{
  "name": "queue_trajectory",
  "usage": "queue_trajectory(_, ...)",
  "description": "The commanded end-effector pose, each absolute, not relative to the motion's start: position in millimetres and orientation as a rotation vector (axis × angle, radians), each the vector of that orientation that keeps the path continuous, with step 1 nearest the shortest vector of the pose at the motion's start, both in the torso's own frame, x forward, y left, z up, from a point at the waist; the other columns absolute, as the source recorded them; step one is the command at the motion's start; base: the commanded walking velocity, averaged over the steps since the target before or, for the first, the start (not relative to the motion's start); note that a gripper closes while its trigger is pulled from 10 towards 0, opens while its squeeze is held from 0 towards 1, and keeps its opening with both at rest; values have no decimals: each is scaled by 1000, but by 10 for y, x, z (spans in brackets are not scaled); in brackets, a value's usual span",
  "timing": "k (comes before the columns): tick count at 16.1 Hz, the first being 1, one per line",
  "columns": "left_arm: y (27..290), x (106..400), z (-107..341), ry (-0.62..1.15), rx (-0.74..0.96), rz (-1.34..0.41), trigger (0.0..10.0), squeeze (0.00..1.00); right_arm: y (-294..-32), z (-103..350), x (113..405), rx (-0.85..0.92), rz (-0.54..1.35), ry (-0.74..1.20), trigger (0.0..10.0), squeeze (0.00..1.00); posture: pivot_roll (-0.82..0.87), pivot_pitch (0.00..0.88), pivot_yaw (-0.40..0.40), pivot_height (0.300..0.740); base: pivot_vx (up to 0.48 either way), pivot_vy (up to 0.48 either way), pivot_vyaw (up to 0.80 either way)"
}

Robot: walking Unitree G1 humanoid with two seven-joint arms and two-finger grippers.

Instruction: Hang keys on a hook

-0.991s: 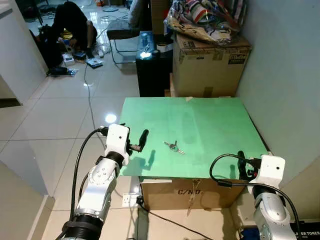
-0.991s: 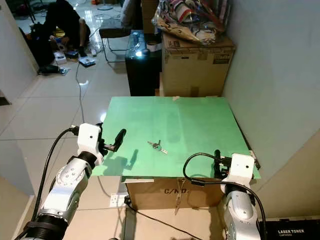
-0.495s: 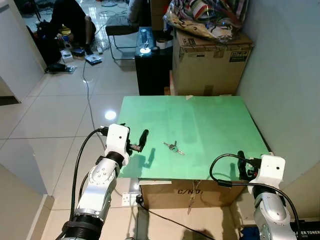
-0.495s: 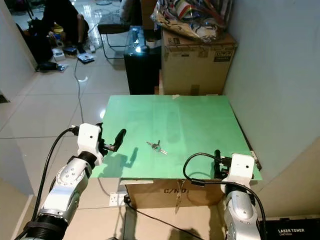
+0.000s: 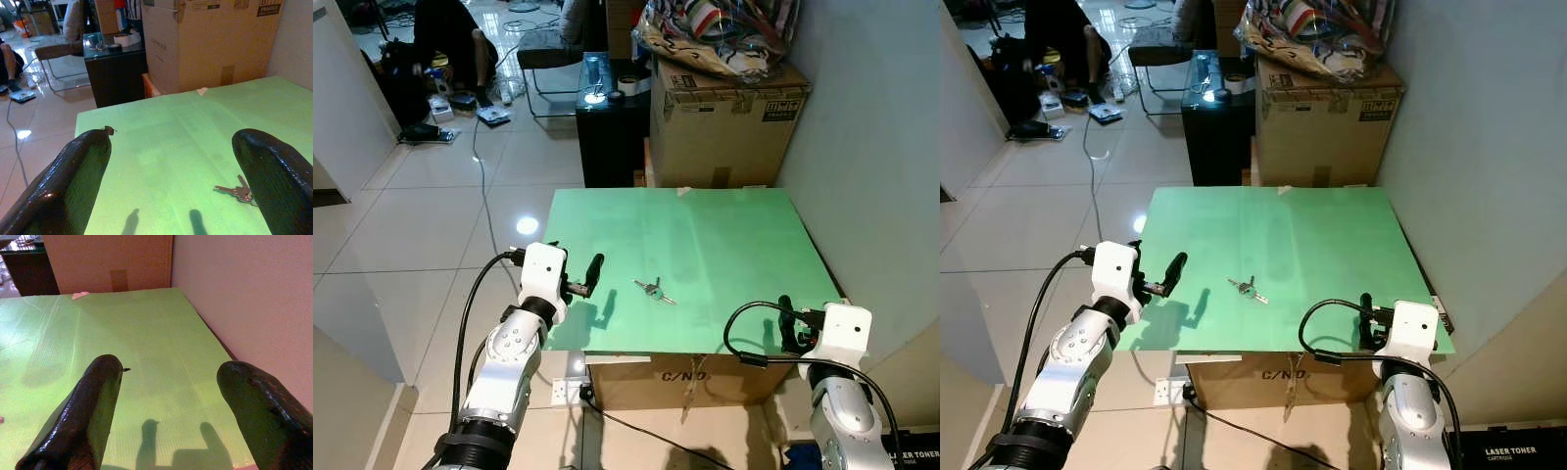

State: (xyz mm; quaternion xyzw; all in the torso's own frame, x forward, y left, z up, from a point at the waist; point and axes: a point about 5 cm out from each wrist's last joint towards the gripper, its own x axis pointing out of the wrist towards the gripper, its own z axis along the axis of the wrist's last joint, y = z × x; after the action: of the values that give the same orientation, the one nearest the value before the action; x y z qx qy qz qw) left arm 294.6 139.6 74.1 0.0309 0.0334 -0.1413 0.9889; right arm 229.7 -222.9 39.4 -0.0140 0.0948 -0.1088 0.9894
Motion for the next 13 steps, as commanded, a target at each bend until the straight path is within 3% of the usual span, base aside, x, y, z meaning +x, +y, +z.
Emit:
queue_trajectory(1, 1409, 2943, 717, 79, 70, -279, 10000, 0, -2229, 381, 2298, -31, -219, 204, 10000, 0, -72, 0, 38, 740, 0, 0, 0)
queue_trajectory(4, 1409, 2943, 717, 79, 70, -279, 10000, 0, -2229, 381, 2298, -31, -219, 204, 10000, 0, -72, 0, 38, 740, 0, 0, 0)
queue_trajectory(5, 1427, 2962, 782, 48, 63, -260, 10000, 0, -2094, 497, 2459, -10, -145, 151, 10000, 0, -4, 0, -14, 740, 0, 0, 706)
queue_trajectory(7, 1487, 2994, 876, 10, 53, -219, 10000, 0, -1889, 706, 2640, 0, -13, 57, 10000, 0, -12, 0, -9, 740, 0, 0, 669)
queue_trajectory(13, 1424, 3030, 842, 32, 79, -259, 10000, 0, -1945, 644, 2573, 41, -56, 78, 10000, 0, -43, 0, 20, 740, 0, 0, 90)
